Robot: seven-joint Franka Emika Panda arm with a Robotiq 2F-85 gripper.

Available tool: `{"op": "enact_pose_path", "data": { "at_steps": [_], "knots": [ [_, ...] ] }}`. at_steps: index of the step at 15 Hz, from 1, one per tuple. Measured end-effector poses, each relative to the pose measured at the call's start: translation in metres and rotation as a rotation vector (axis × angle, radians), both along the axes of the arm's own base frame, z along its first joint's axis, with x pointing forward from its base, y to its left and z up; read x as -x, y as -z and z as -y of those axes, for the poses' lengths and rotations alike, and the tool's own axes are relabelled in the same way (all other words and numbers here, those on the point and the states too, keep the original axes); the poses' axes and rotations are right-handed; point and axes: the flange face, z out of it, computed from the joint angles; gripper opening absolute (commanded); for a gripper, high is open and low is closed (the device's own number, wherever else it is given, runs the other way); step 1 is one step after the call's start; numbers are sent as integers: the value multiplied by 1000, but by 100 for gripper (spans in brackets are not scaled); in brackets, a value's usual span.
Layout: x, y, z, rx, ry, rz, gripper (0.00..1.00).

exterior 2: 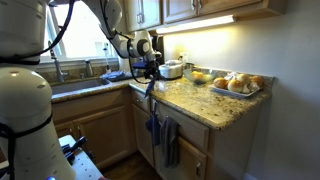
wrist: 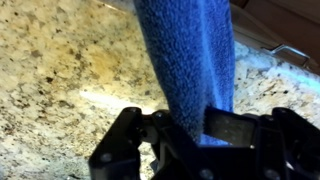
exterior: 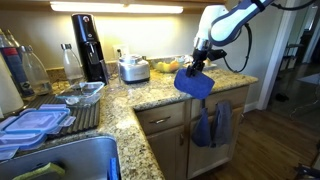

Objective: Take the mitten off the counter top and hang it on the drawer

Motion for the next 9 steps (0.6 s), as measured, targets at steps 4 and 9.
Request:
{"op": "enact_pose_path", "data": {
  "at_steps": [4, 9],
  "knots": [
    [28, -4, -14, -14, -32, 51, 4],
    [80, -9, -26, 16, -60, 92, 3]
  ]
}}
